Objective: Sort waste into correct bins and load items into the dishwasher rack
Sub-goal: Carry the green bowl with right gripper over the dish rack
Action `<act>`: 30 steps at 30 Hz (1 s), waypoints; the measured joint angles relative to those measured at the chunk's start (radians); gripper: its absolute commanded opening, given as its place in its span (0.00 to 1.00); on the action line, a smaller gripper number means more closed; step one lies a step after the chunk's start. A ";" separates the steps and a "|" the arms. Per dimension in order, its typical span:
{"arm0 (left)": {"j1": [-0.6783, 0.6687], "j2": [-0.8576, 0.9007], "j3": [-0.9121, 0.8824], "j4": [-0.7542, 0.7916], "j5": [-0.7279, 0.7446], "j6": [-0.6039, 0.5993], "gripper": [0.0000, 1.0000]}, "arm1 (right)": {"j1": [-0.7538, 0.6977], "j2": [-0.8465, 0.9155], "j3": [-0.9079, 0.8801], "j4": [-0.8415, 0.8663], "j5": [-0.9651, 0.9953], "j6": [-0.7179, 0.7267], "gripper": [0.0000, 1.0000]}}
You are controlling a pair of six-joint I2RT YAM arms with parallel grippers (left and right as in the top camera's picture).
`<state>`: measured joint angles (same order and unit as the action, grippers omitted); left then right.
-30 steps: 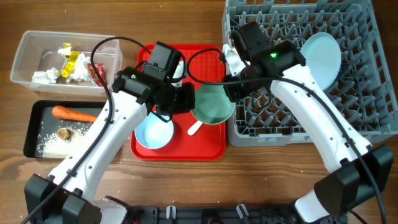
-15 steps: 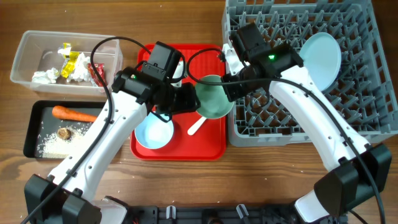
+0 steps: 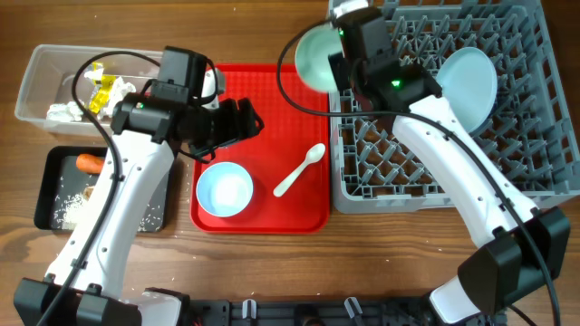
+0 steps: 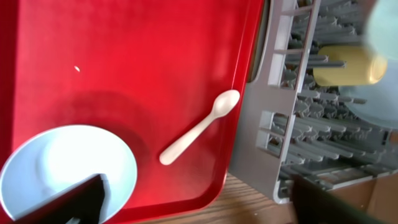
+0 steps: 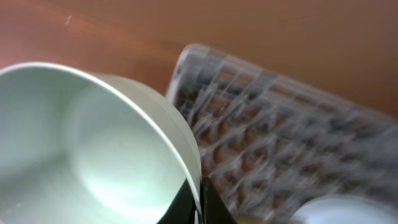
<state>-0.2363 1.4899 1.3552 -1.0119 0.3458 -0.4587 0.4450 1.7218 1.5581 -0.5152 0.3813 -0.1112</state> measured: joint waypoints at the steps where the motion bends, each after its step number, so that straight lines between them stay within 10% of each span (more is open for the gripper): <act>1: 0.004 0.000 0.000 0.000 -0.001 0.002 1.00 | -0.007 0.000 0.000 0.036 0.014 -0.036 0.04; 15: 0.005 0.000 0.003 0.006 0.000 0.002 1.00 | -0.238 0.344 0.001 0.764 0.181 -0.588 0.04; 28: 0.005 0.000 0.003 0.006 0.000 0.002 1.00 | -0.206 0.430 0.021 0.677 0.341 -0.829 0.04; 30: 0.005 0.000 0.003 0.006 0.000 0.002 1.00 | -0.200 0.430 0.023 0.665 0.360 -0.806 0.17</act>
<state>-0.2317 1.4899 1.3579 -1.0054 0.3454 -0.4572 0.2455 2.1521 1.5810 0.1493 0.7418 -0.9176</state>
